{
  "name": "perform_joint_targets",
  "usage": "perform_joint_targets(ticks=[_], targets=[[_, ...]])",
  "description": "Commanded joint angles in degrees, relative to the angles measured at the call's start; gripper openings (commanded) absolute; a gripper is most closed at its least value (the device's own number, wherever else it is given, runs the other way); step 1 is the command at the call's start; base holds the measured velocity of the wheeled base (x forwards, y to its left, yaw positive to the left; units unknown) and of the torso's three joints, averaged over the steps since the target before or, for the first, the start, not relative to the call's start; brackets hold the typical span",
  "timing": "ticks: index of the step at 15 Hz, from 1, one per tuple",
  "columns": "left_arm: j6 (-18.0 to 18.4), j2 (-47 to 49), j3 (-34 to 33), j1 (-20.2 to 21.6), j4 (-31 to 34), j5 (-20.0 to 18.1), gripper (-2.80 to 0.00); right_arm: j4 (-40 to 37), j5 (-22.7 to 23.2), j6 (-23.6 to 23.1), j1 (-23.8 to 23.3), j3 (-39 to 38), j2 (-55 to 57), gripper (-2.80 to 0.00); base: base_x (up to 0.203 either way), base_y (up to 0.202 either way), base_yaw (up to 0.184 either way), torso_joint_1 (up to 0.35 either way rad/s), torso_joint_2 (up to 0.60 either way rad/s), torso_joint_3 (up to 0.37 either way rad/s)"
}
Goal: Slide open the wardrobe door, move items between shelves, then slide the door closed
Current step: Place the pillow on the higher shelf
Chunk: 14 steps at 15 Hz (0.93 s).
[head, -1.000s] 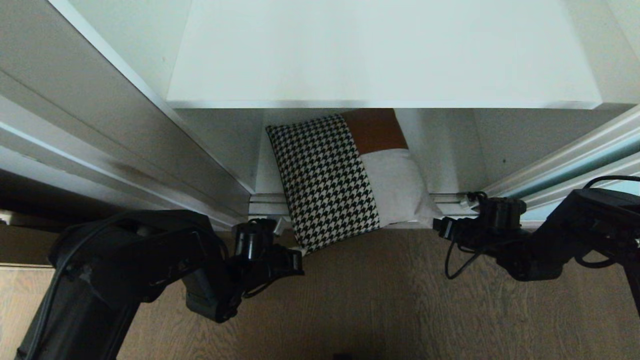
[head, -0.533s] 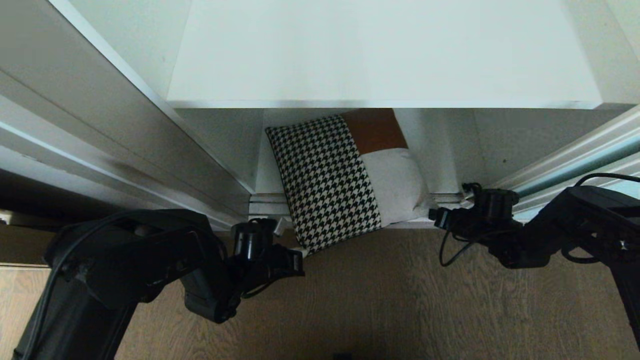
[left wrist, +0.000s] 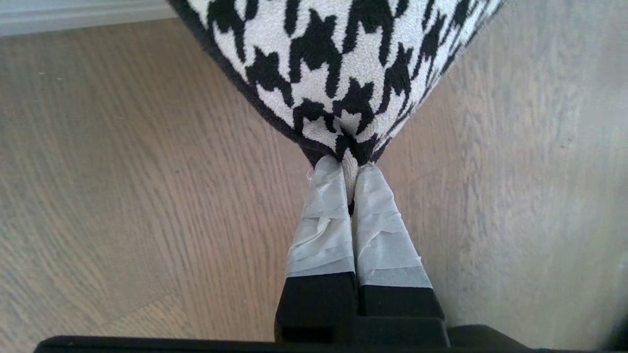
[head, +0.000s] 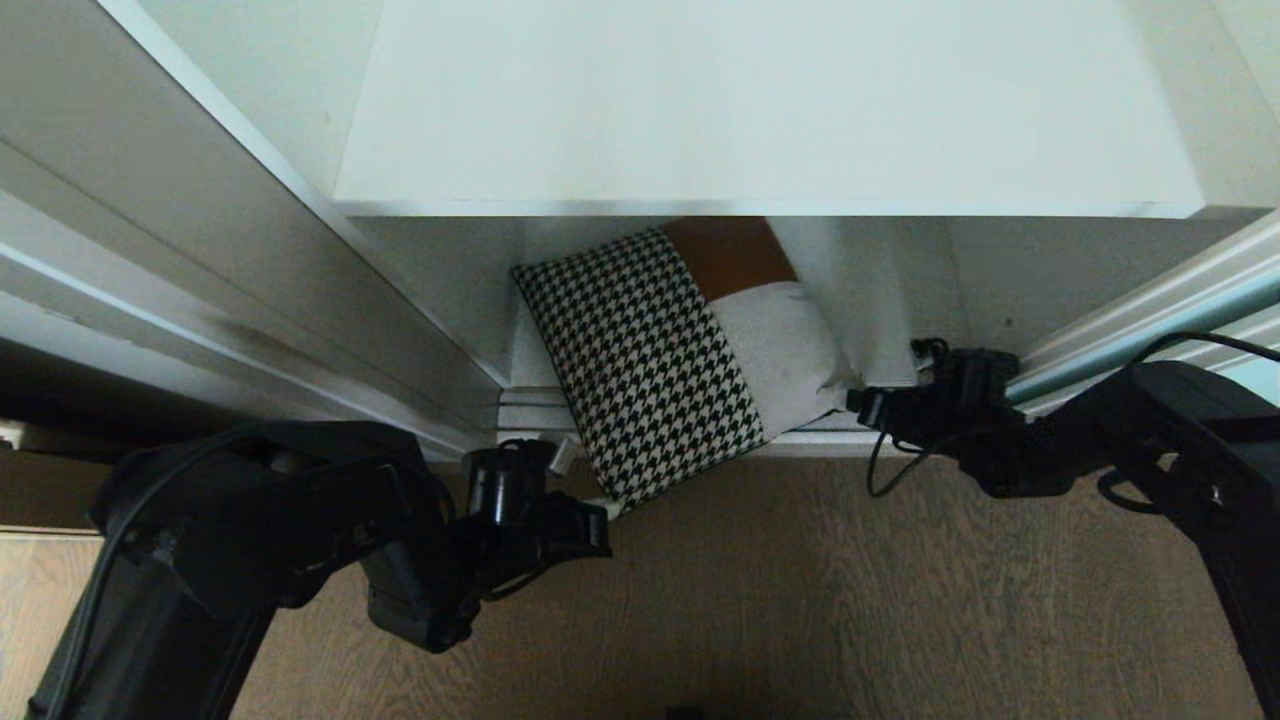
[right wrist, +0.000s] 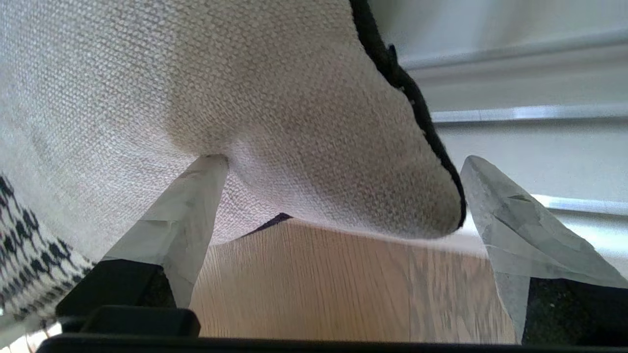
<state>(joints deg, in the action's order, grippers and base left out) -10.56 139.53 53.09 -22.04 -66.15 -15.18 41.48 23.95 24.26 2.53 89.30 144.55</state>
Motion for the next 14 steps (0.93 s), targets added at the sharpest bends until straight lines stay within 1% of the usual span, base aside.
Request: perform_joint_targets(ticks=[1,4,6,11,14], targets=[[-0.16,0.21,-0.09,-0.02,-0.39,-0.12,-2.8,-0.46,0.13,0.17,0.02,2.33,1.18,0.0,0.0,0.0,0.0,0.0,0.0,0.0],[-0.17,0.39,-0.09,-0.02,-0.3,-0.12,-2.8,-0.6,0.22,0.63,0.02,2.27,0.21,0.0,0.0,0.0,0.0,0.0,0.0,0.0],[-0.17,0.48,-0.09,-0.11,-0.3,-0.12,-2.8,-0.08,0.3,3.44,0.0,1.07,-1.73,0.0,0.0,0.0,0.0,0.0,0.0,0.0],[-0.17,0.74,0.08,-0.19,-0.3,-0.2,-2.8,1.48,0.65,3.79,1.06,-2.54,-4.89,0.0,0.0,0.0,0.0,0.0,0.0,0.0],[-0.17,0.74,0.08,-0.36,-0.3,-0.14,-2.8,1.68,0.85,3.78,1.34,-1.43,-2.52,0.0,0.0,0.0,0.0,0.0,0.0,0.0]])
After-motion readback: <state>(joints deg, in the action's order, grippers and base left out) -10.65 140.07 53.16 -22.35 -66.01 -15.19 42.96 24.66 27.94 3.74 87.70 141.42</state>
